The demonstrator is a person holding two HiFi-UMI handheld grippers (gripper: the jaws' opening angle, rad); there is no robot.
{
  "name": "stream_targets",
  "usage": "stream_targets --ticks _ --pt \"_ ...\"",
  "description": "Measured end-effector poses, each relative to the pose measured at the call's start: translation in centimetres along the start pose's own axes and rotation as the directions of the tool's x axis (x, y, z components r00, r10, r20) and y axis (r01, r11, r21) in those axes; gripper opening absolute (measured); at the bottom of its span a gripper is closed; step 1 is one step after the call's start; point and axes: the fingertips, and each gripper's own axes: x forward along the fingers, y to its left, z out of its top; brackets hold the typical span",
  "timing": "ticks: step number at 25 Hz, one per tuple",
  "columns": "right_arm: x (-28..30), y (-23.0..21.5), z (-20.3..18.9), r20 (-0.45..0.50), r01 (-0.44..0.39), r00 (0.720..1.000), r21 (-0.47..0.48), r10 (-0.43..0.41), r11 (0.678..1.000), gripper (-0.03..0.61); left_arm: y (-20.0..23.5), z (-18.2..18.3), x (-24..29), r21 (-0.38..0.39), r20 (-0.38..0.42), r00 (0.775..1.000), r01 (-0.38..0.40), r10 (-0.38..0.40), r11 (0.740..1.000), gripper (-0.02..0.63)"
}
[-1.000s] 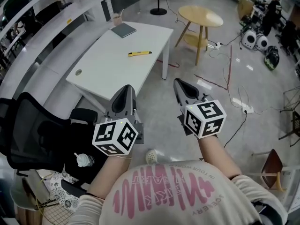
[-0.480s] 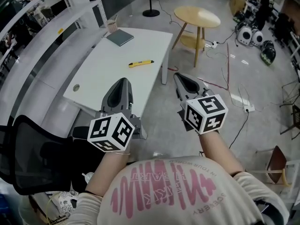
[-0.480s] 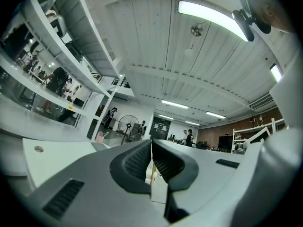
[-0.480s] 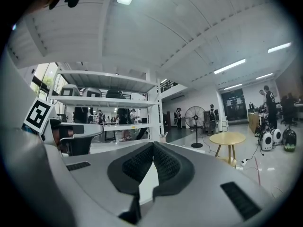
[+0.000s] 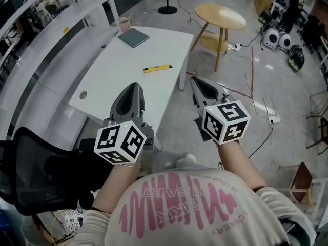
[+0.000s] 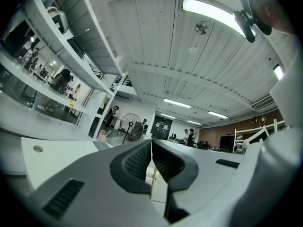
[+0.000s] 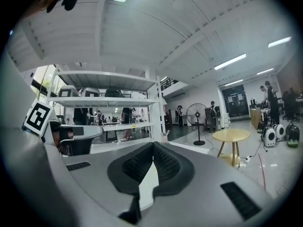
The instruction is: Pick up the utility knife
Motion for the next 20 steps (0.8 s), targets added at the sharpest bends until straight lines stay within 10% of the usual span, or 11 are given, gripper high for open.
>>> stream_targets --ticks 20 --pt "14.9 -7.1 -0.4 -0.037 -0.118 0.992 0.022 0.119 0.993 0.015 6.3 -1.0 12.7 -0.038 0.049 0.997 -0.055 0.056 0.998 0.027"
